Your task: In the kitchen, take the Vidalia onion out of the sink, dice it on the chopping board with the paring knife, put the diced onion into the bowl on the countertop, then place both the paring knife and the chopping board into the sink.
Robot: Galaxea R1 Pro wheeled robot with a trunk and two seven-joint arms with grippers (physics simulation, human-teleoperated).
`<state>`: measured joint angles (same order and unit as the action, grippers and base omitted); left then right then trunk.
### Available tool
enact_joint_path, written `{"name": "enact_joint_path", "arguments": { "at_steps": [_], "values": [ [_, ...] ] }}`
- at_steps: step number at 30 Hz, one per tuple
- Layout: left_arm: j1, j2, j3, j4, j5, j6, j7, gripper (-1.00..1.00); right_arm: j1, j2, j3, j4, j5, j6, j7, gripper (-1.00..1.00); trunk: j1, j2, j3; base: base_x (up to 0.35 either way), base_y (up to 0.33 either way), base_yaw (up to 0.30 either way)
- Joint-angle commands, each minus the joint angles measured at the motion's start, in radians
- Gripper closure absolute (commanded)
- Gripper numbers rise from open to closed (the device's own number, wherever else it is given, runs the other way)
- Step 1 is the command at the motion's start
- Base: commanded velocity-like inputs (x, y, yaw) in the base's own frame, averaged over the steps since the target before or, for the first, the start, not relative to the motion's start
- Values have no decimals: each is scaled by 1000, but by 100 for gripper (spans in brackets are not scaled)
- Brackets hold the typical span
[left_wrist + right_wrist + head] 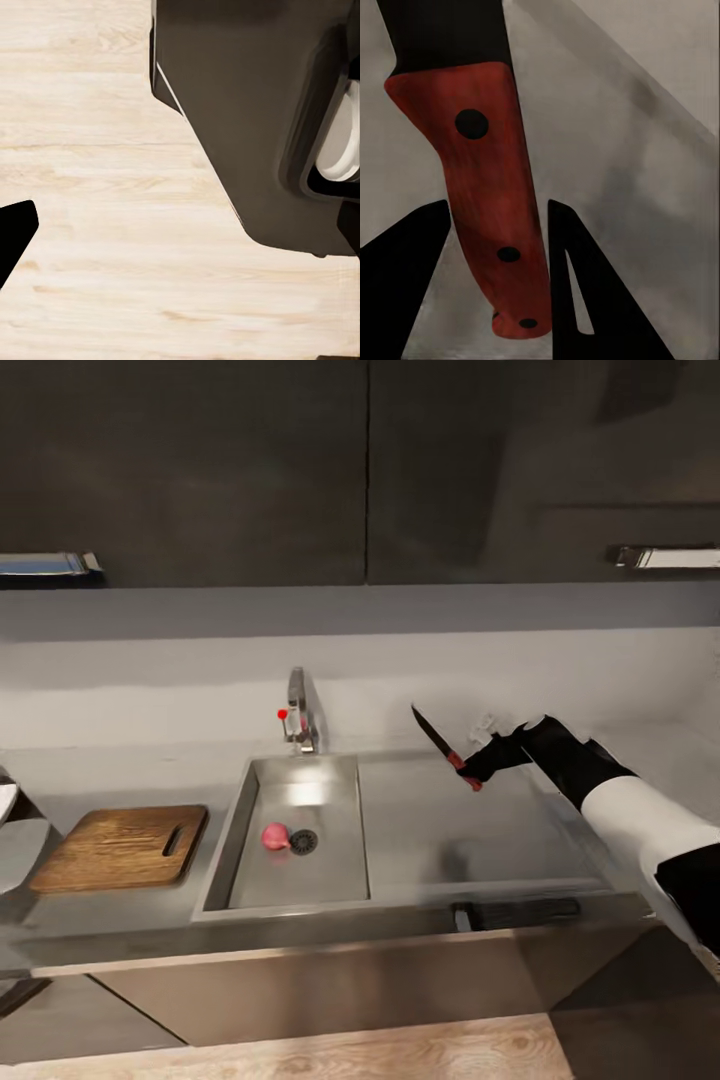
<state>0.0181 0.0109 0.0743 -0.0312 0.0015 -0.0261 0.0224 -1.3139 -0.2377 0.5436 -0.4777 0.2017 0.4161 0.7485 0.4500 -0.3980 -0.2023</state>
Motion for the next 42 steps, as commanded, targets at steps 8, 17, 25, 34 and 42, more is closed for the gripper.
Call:
{"name": "enact_joint_path", "arguments": {
  "at_steps": [8,17,25,34,42],
  "values": [
    [0,-2,5,-16,0,-1,1,-100,33,0,0,-4,-62,-26,0,100,0,-2,0,-95,51,0],
    [0,-4,5,-23,0,-29,1,-100,34,2,-1,-4,-83,-36,0,100,0,-2,11,-2,1,0],
    [0,-1,5,-29,1,-112,1,-100,58,3,-2,-4,-88,-160,-160,100,0,-2,12,0,0,0],
    [0,-5,5,-31,0,-117,1,-100,188,3,-4,-146,-116,-275,-350,100,0,-2,12,0,0,0],
    [0,-4,7,-104,1,-117,2,-100,341,3,-6,-340,-148,-302,-515,100,0,-2,13,0,0,0]
  ]
}}
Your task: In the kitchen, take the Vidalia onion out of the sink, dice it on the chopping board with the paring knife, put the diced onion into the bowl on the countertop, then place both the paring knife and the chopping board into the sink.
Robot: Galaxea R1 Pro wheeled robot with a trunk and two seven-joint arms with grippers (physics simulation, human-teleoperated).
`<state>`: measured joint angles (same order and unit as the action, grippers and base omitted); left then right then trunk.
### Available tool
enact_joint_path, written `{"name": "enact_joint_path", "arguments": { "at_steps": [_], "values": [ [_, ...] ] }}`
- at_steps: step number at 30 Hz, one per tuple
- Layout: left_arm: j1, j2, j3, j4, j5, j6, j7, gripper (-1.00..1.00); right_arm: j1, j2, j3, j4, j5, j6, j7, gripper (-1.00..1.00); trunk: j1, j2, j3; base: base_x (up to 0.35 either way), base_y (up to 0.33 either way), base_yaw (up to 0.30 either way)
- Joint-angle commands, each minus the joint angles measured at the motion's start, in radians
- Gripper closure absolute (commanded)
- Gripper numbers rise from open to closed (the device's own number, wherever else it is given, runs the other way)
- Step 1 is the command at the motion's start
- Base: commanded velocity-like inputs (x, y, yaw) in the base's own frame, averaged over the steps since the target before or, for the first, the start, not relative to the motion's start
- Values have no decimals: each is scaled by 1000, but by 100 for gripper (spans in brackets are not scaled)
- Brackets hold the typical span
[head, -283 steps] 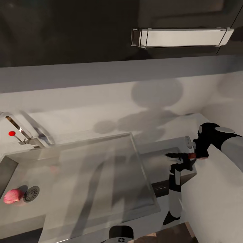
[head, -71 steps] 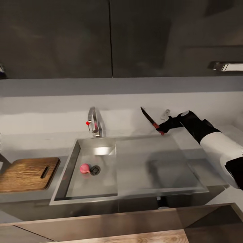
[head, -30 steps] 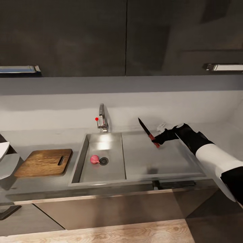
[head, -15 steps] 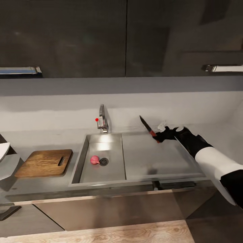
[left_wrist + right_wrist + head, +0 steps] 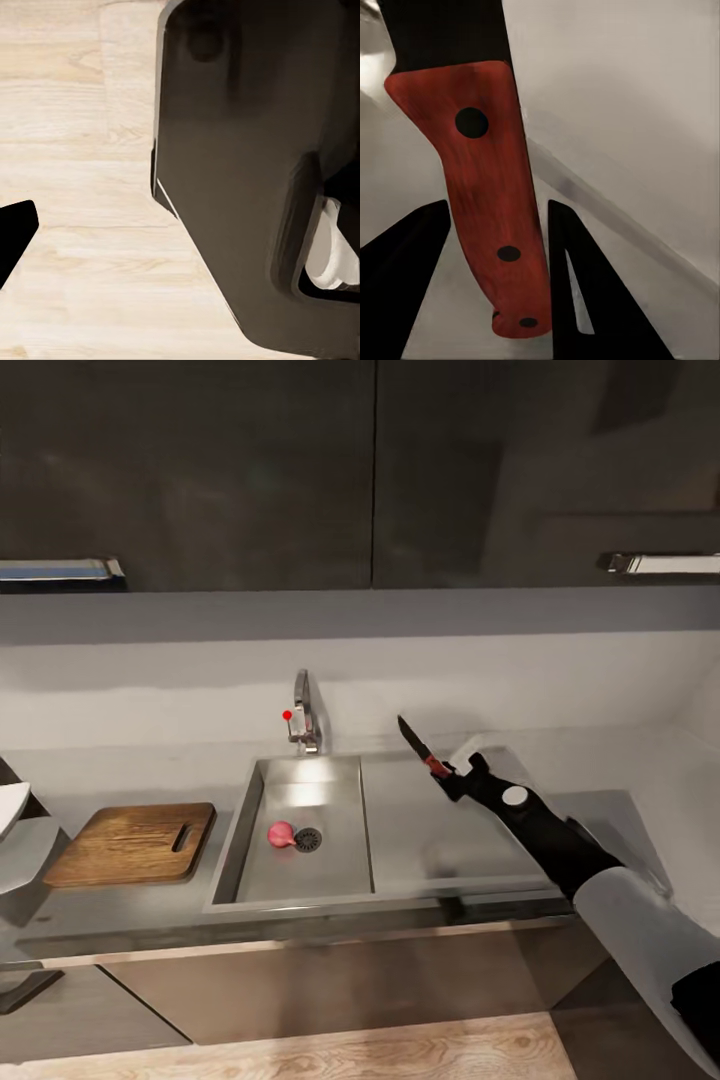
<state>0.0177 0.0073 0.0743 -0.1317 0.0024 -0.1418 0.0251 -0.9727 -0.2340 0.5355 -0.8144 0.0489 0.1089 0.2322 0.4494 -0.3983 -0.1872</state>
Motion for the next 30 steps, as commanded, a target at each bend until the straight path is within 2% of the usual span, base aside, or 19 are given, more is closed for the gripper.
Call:
{"name": "enact_joint_path", "arguments": {
  "at_steps": [1,5,11,14,17,20,22,25,30],
  "values": [
    [1,2,7,-16,0,-1,-1,-100,12,-2,-1,-20,-17,5,0,100,1,-2,-1,0,0,0],
    [1,5,8,-73,1,0,-1,-100,45,-9,-11,-71,-69,5,-3,100,1,-2,5,0,0,0],
    [1,10,9,-190,1,1,3,-100,74,-33,-17,-131,-94,4,-2,100,1,-2,15,0,0,0],
    [1,4,8,-292,1,11,5,-100,80,-43,-19,-164,-113,5,-2,100,1,-2,20,0,0,0],
    [1,-12,7,-428,1,69,5,-100,82,-48,-20,-184,-127,7,-2,100,1,-2,24,0,0,0],
    [1,-22,0,-572,0,226,-11,-100,83,-49,-20,-203,-133,9,-2,100,1,-2,29,0,0,0],
    [1,-24,-16,-647,1,304,-54,-100,83,-50,-20,-210,-134,10,-2,100,1,-2,30,0,0,0],
    [1,-24,-29,-714,1,357,-105,-100,83,-49,-20,-215,-135,12,-2,100,1,-2,31,0,0,0],
    [1,-15,-34,-739,1,374,-124,-100,83,-48,-19,-216,-137,12,-2,100,1,-2,31,0,0,0]
  ]
}}
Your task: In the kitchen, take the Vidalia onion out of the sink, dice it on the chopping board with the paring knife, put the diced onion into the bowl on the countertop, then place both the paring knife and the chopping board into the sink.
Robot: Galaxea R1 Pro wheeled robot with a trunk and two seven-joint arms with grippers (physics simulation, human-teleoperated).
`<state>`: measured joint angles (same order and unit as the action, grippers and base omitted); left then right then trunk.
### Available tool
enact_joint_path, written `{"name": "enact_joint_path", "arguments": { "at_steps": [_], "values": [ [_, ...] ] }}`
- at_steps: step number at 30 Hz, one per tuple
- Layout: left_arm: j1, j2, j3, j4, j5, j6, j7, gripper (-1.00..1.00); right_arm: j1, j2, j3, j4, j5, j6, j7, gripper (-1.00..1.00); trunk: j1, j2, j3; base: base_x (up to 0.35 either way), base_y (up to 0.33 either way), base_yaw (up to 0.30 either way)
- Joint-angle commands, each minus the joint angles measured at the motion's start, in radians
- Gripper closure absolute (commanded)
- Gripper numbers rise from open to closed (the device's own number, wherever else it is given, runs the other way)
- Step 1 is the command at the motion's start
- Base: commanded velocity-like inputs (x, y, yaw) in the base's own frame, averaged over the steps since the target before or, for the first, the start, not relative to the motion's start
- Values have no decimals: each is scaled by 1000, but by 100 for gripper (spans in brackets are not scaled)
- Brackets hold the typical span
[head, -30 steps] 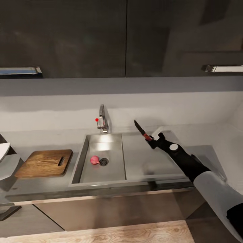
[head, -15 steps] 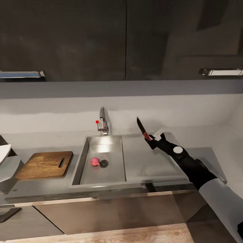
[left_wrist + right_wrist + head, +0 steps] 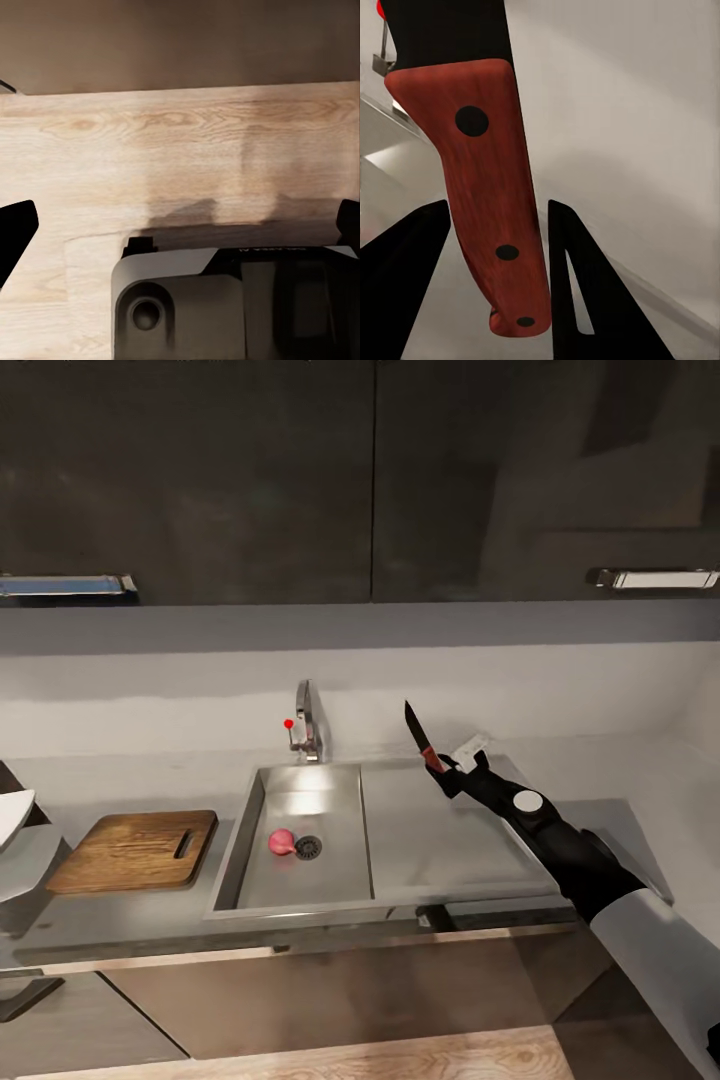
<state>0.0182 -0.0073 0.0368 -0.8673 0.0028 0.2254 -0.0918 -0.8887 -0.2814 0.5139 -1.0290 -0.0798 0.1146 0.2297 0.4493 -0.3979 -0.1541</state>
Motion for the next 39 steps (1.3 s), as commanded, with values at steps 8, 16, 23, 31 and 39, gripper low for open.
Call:
{"name": "enact_joint_path", "arguments": {
  "at_steps": [8,16,23,31,39],
  "values": [
    [0,-5,-77,-44,0,12,-37,-100,-1,-1,2,-2,-9,7,0,100,1,-2,-2,0,0,0],
    [0,31,-112,-50,0,8,-43,-100,-1,-1,2,-2,-9,7,0,100,1,-2,-2,-36,2,0],
    [0,33,-113,-61,0,7,-42,-100,-1,-1,2,-2,-9,7,0,100,1,-2,-2,-286,4,0],
    [0,41,-115,-197,2,12,-42,-100,-1,-1,1,-2,-10,7,0,100,1,-2,-2,-331,0,0],
    [0,46,-116,-447,2,95,-42,-100,-1,-1,-1,-2,-30,7,0,100,1,-2,-2,-246,0,0]
  ]
}}
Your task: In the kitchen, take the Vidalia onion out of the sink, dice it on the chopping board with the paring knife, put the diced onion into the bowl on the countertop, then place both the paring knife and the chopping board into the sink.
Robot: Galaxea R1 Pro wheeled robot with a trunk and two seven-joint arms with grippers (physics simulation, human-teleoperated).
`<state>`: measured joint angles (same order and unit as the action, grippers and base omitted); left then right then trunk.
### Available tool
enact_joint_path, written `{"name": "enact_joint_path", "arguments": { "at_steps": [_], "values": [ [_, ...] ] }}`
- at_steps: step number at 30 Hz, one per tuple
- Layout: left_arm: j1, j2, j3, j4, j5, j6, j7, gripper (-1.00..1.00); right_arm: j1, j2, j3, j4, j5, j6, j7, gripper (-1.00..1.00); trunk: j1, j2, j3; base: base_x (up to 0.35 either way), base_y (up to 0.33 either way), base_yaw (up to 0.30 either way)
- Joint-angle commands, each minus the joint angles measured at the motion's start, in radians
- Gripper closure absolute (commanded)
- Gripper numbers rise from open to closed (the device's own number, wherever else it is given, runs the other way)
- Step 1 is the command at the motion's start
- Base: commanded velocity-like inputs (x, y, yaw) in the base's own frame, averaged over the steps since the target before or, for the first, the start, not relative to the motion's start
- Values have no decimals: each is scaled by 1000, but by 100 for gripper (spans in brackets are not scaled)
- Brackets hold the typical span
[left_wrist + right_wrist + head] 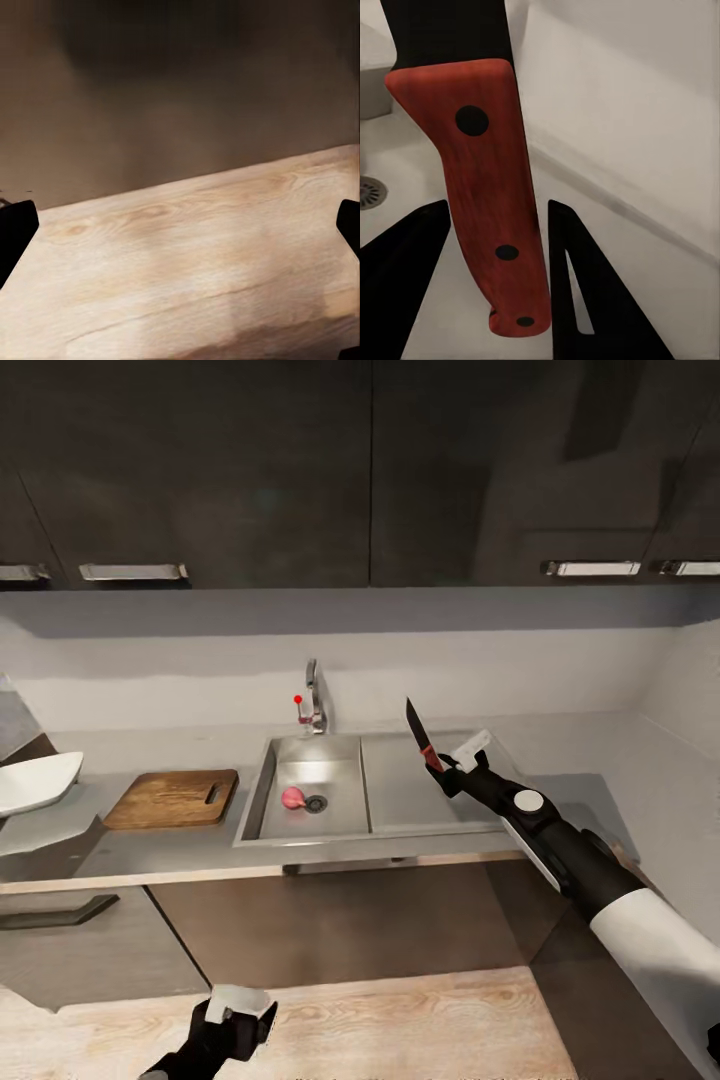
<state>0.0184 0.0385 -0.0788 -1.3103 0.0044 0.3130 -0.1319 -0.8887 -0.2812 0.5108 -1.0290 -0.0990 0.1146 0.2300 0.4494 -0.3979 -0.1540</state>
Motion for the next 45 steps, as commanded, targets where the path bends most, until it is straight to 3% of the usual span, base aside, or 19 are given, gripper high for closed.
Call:
{"name": "enact_joint_path", "arguments": {
  "at_steps": [1,4,7,11,14,22,27,28,32,33,34,37,40,41,45],
  "values": [
    [0,1,-1,-29,0,29,-2,-100,-1,-1,2,-1,-11,7,0,100,1,-2,-2,-43,0,0],
    [0,0,-3,-153,0,131,-13,-100,-1,-1,2,-1,-14,7,0,100,1,-2,-2,-21,0,0],
    [0,-2,-4,-232,0,189,-32,-100,-1,-1,-2,0,-15,7,0,100,1,-2,-2,-8,0,0],
    [0,-3,-2,-262,1,213,-41,-100,-1,-1,-15,0,-16,7,-1,100,1,-2,-2,-3,0,0],
    [0,-6,0,-276,2,221,-45,-100,-1,-1,-67,0,-16,29,-1,100,1,-2,-2,0,0,0],
    [-38,-11,1,-279,2,222,-46,-100,-1,-1,-80,0,-16,60,-1,100,1,-2,-2,0,0,0],
    [-164,-17,2,-279,3,222,-46,-100,-1,-1,-81,0,-16,63,-1,100,1,-2,-2,0,0,0],
    [-219,-17,3,-279,4,234,-46,-100,-1,-1,-81,0,-16,63,-1,100,1,-2,-2,0,0,0],
    [-305,-17,3,-278,5,290,-49,-100,-1,-1,-81,0,-16,63,-1,100,1,-2,-2,0,0,0],
    [-384,-19,4,-278,15,323,-68,-100,-1,-1,-81,0,-16,64,-1,100,1,-2,-2,0,0,0],
    [-401,-19,4,-278,19,327,-72,-100,-1,-1,-81,0,-16,64,-1,100,1,-2,-2,0,0,0],
    [-490,-23,4,-278,61,381,-83,-100,-1,-1,-81,0,-16,64,-1,100,1,-2,-2,0,0,0],
    [-538,-24,4,-277,103,435,-86,-100,-1,-1,-81,0,-16,64,-1,100,1,-2,-2,0,0,0],
    [-590,-24,4,-270,161,503,-89,-100,-1,-1,-81,0,-16,64,-1,100,1,-2,-2,0,0,0],
    [-666,-26,5,-206,200,554,-88,-100,-1,-1,-81,0,-16,64,-1,100,1,-2,-2,0,0,0]
  ]
}}
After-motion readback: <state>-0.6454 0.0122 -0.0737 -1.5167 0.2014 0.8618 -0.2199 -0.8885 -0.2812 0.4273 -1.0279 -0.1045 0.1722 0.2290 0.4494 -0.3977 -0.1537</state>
